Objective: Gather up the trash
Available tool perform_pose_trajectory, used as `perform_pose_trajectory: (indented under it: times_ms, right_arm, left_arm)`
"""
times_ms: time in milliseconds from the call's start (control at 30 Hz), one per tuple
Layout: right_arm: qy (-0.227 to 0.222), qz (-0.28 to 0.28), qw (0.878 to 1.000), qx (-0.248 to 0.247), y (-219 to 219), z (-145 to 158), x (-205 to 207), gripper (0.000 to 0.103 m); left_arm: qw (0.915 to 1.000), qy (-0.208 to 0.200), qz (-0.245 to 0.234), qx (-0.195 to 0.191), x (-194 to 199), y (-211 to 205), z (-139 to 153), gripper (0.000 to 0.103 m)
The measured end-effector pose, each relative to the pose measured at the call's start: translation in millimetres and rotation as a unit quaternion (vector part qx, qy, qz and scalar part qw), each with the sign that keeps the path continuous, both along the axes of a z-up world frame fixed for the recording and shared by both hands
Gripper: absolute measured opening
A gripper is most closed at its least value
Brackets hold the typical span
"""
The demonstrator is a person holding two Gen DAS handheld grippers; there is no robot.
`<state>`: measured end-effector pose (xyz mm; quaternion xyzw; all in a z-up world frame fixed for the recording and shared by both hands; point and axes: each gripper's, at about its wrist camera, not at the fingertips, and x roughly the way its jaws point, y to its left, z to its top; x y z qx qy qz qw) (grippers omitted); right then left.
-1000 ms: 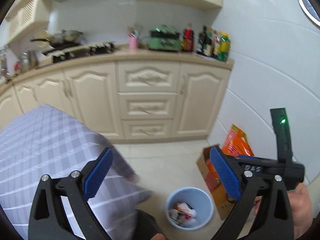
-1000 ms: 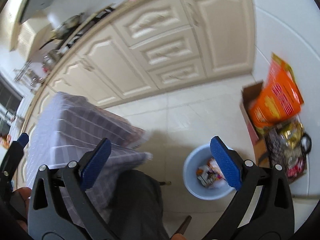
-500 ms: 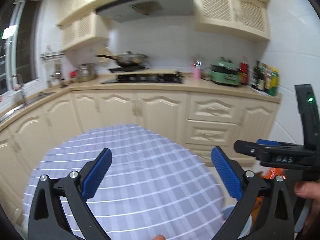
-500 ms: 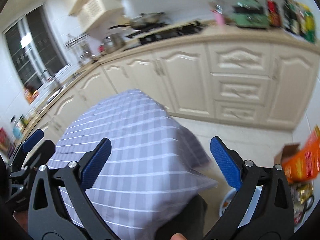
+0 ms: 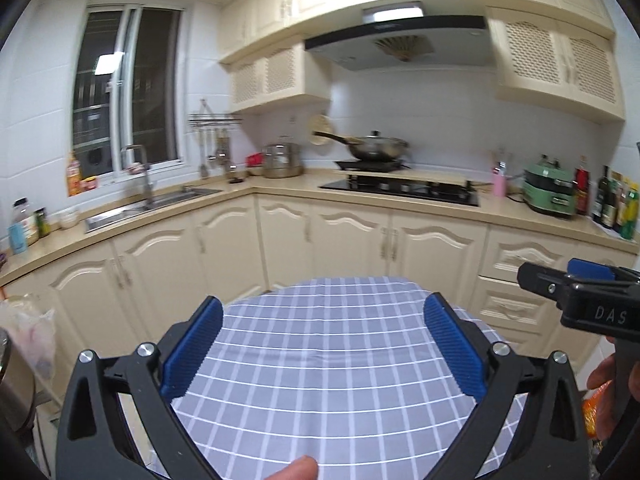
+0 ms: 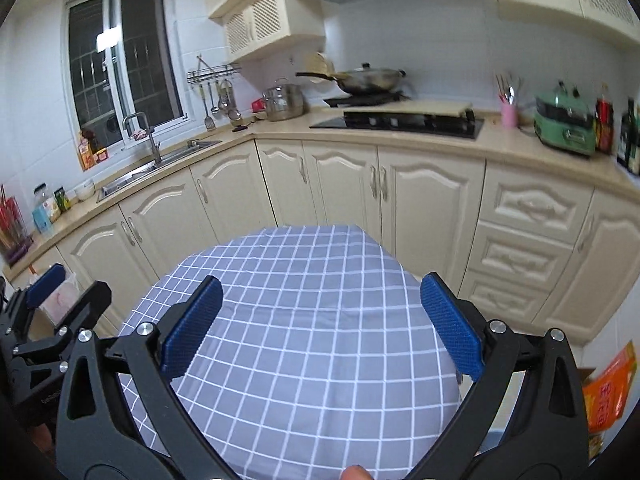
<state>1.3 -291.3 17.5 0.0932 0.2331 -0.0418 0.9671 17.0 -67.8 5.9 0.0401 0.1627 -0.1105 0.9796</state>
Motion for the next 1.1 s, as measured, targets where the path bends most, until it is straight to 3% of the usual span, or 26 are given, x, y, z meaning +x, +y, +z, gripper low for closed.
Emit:
perform_pose_trajectory:
  times_ms: [467,1100]
  right_arm:
    - [-0.031,0.012,0.998,-0.048,53.7,16.3,13.6,0.097]
    - [-0.056,0.013,0.997,-0.05,65.7,30.1,10.1,0.097]
  left_arm:
    - [0.9977,-0.018,0.063,-0.02,-7.3,53.7,26.4,0.098]
    - [0.9958,-0.031,0.081,-0.029,-10.0,63.2,29.2,0.098]
